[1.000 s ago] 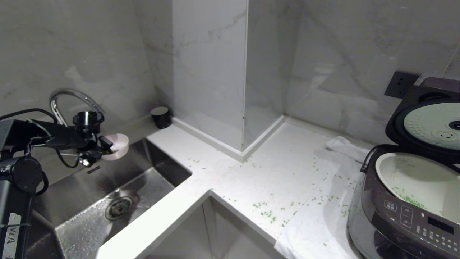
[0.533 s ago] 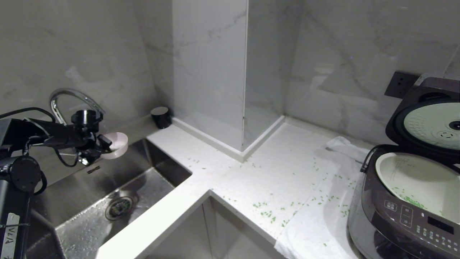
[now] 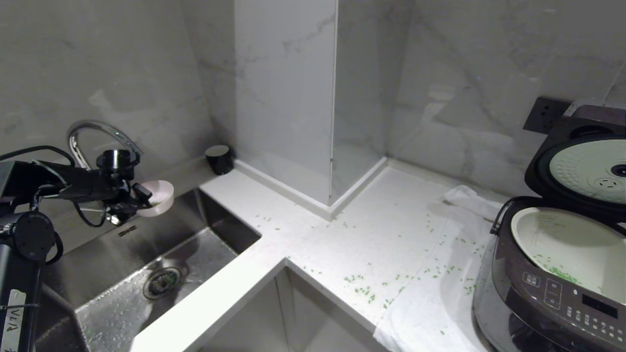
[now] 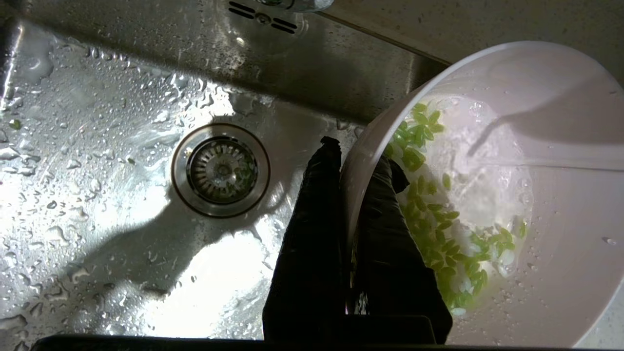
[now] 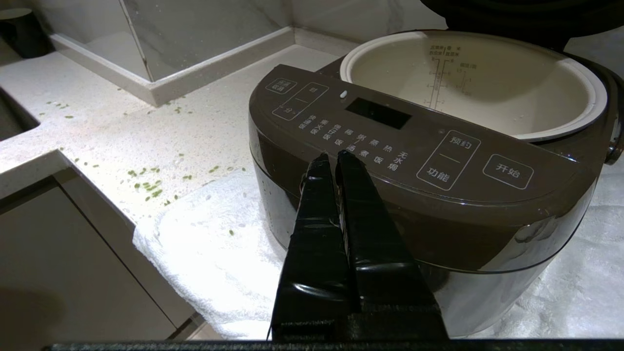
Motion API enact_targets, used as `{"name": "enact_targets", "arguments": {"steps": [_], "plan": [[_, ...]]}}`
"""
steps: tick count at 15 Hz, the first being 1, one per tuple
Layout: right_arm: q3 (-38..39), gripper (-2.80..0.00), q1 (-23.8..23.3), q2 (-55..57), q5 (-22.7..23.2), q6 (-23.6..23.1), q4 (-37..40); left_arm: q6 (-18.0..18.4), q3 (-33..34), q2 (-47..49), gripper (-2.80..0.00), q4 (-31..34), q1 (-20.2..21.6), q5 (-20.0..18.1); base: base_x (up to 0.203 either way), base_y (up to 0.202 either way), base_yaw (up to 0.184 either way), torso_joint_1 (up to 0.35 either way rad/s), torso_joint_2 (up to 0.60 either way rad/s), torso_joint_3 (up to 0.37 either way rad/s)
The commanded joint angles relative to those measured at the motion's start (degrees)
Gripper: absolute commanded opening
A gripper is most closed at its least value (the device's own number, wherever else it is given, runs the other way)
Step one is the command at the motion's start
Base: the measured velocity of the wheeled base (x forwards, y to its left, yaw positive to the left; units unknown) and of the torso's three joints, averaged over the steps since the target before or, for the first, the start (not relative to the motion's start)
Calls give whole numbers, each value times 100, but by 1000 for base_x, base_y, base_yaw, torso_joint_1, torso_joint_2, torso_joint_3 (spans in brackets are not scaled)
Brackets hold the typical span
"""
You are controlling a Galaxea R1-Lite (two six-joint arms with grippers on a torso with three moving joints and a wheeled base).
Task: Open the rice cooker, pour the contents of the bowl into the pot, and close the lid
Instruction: Fill a bowl with water from the tap
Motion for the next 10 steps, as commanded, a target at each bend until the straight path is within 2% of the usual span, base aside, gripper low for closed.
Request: {"name": "enact_targets", "arguments": {"steps": [1,10], "plan": [[9,-280,6,0,1,0,-2,-21,-1,7,-280,7,3,10,0,0,0,0,0,0],[9,-280,-3,0,1,0,-2,-30,-1,16,-280,7,3,10,0,0,0,0,0,0]]}}
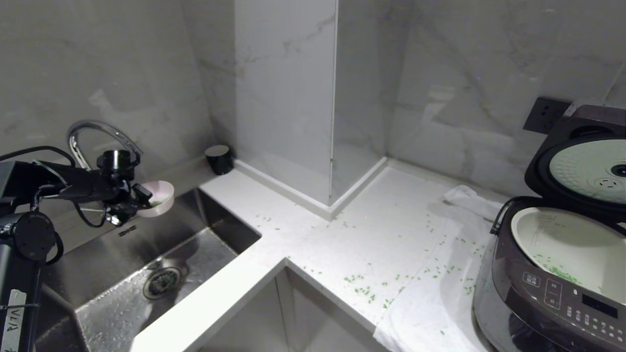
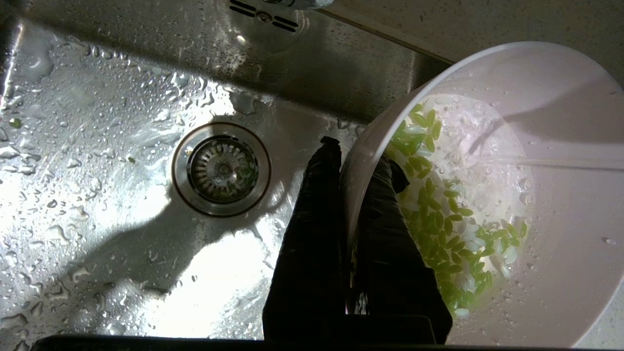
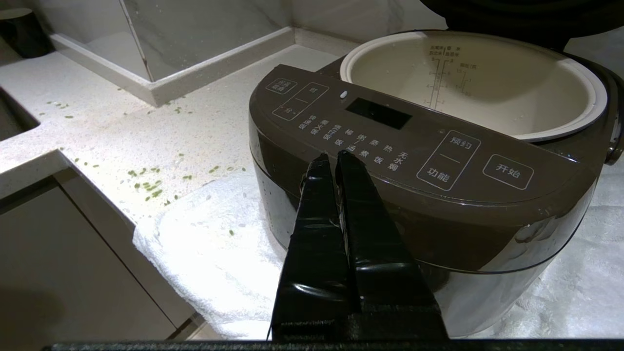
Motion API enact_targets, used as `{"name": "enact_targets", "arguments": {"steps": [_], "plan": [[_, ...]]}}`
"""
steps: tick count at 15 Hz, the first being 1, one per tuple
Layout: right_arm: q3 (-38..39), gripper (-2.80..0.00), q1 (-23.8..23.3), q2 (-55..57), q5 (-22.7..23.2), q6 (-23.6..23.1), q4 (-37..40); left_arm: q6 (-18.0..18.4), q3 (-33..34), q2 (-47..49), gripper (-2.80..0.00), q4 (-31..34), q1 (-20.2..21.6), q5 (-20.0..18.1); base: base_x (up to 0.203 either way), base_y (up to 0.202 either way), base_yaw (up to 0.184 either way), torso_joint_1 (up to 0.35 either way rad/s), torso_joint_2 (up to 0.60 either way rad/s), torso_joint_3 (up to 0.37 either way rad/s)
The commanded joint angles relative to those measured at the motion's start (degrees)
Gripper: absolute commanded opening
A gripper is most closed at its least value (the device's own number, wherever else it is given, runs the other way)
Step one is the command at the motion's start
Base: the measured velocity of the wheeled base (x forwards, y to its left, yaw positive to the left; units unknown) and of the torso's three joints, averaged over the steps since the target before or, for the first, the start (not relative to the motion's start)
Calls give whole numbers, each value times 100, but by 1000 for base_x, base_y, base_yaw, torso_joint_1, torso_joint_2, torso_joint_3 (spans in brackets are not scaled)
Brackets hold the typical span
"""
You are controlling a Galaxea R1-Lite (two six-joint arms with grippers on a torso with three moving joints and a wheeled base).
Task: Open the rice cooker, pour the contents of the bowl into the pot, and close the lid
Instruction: Fill a bowl with water from the tap
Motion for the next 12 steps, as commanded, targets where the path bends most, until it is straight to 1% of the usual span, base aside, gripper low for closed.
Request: {"name": "enact_targets", "arguments": {"steps": [1,5,7,8,12], "plan": [[9,-280,-1,0,1,2,-5,-29,-8,5,-280,7,3,12,0,0,0,0,0,0],[9,-280,-1,0,1,2,-5,-29,25,-3,-280,15,3,12,0,0,0,0,0,0],[9,-280,4,0,1,2,-5,-29,18,-25,-280,230,-2,-55,0,0,0,0,0,0],[9,-280,5,0,1,2,-5,-63,18,-30,-280,237,3,-119,0,0,0,0,0,0],[9,-280,-1,0,1,2,-5,-92,0,-21,-280,235,3,-120,0,0,0,0,0,0]]}}
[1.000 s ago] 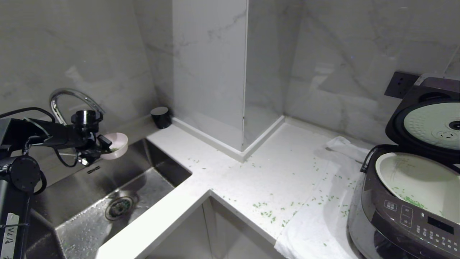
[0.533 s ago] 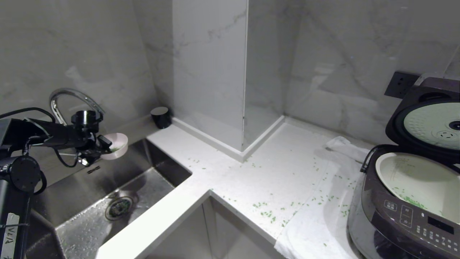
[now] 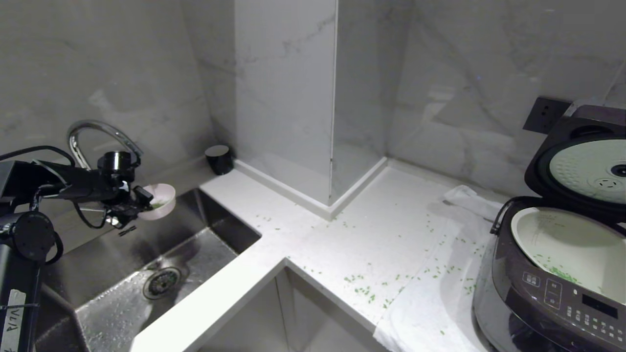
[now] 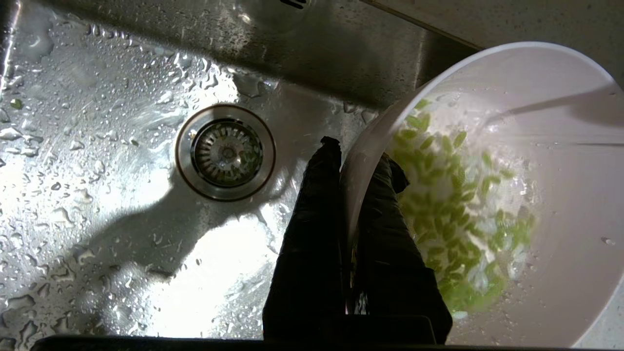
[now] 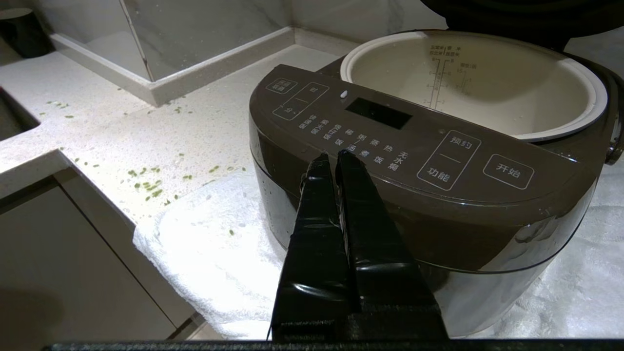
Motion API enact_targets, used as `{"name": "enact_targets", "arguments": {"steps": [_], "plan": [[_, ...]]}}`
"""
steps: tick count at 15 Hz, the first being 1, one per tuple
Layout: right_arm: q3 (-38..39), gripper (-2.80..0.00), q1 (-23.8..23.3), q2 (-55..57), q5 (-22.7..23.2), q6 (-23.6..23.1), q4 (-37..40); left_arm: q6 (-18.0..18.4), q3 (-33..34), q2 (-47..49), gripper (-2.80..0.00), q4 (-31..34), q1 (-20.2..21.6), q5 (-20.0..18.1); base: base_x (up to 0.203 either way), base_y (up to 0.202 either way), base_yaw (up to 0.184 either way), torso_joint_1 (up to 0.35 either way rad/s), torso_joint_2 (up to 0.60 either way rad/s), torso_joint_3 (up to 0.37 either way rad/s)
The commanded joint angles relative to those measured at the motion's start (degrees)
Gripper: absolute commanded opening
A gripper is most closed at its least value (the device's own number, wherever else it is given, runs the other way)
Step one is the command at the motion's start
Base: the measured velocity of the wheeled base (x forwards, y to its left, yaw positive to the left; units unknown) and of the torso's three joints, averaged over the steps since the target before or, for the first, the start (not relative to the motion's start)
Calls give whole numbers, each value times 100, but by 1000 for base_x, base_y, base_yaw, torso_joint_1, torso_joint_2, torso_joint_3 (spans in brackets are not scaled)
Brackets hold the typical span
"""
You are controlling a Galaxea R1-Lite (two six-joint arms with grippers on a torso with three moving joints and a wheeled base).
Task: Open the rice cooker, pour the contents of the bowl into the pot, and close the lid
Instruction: Fill a bowl with water from the tap
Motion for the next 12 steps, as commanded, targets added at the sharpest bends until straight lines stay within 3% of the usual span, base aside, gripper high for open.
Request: {"name": "enact_targets", "arguments": {"steps": [1,12], "plan": [[9,-280,-1,0,-1,0,-5,-23,-17,-9,-280,8,10,11,0,0,0,0,0,0],[9,-280,-1,0,-1,0,-5,-40,-26,-9,-280,-36,22,11,0,0,0,0,0,0]]}}
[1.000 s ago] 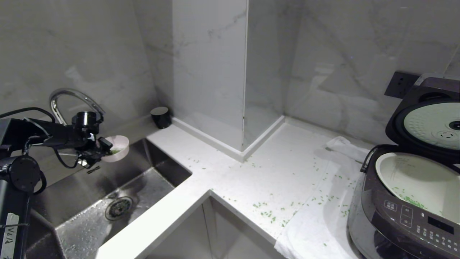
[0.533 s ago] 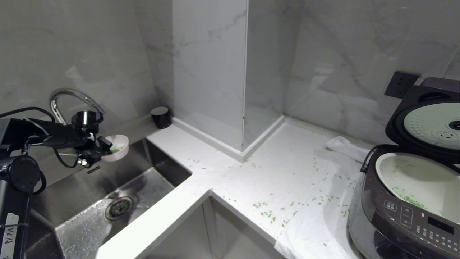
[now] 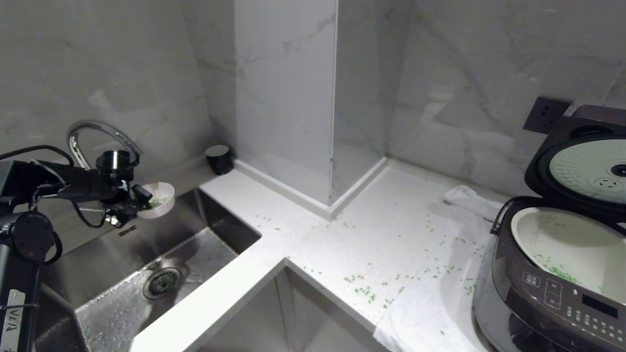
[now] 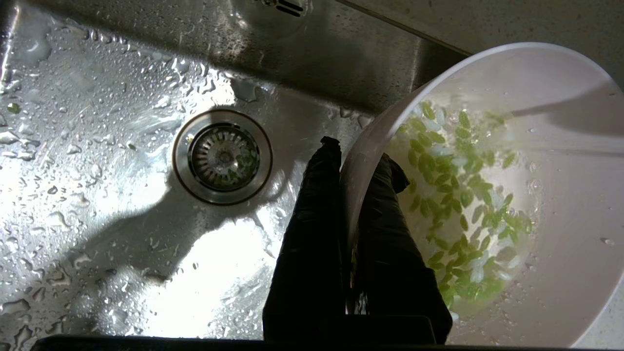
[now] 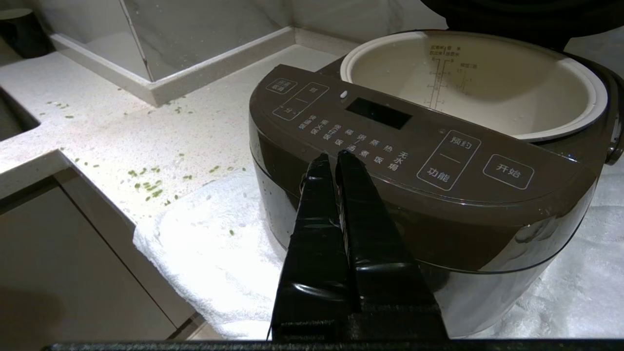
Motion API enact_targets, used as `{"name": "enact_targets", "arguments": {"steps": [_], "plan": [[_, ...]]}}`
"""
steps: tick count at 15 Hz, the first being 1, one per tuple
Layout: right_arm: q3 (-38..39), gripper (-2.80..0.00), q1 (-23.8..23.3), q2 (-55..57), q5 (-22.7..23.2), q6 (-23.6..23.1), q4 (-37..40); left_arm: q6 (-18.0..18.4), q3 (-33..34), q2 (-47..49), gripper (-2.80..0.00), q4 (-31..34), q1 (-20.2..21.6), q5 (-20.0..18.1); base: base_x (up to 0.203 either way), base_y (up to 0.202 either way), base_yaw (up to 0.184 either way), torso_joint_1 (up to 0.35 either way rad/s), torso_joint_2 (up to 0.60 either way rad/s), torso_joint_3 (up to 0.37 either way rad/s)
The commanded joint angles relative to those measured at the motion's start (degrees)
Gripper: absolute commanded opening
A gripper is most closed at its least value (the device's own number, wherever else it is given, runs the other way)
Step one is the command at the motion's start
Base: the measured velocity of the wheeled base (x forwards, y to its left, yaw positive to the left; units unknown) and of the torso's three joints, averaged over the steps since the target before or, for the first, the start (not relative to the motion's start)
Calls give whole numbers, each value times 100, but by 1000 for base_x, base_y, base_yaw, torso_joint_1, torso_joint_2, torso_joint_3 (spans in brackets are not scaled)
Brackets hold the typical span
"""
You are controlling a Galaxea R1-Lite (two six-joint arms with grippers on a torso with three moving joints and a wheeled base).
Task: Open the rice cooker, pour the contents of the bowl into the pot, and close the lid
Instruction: Fill a bowl with water from the tap
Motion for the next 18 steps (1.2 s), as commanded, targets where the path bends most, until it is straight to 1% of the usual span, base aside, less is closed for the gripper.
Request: {"name": "enact_targets", "arguments": {"steps": [1,18], "plan": [[9,-280,-1,0,1,0,-2,-27,1,-18,-280,8,3,11,0,0,0,0,0,0],[9,-280,8,0,1,0,-2,-62,19,-50,-280,26,-6,11,0,0,0,0,0,0]]}}
